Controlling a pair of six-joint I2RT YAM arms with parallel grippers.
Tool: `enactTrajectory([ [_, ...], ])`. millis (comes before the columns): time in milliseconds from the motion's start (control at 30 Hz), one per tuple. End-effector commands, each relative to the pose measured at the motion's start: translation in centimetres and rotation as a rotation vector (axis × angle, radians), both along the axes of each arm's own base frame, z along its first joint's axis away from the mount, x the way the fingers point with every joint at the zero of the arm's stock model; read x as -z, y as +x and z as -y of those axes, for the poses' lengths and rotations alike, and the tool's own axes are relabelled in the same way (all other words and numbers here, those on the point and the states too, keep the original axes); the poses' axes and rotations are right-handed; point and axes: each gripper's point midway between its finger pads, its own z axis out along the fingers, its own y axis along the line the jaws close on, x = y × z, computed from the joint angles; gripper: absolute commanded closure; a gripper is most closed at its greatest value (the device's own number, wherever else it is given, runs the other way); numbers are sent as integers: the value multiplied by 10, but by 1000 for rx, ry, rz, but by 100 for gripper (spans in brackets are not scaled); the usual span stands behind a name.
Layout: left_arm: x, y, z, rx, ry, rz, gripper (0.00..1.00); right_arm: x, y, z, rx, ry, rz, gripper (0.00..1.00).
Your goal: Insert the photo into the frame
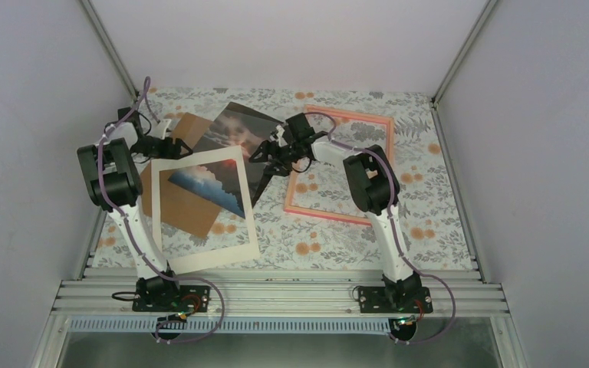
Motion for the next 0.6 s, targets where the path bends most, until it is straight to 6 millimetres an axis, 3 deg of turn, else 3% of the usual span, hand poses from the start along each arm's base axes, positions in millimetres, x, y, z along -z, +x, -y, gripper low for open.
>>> enactTrajectory([
  [0,40,-53,45,51,-135,-252,19,97,-32,19,26,-177,-196,12],
  [200,44,-62,56,54,-187,-268,20,82,-17,6,22,-97,-134,11],
  [433,34,-63,71,67,-296,-265,19,110,-22,22,51,-206,-154,11],
  [567,22,-62,79,85,-373,-244,18,116,-24,26,48,-235,-147,11],
])
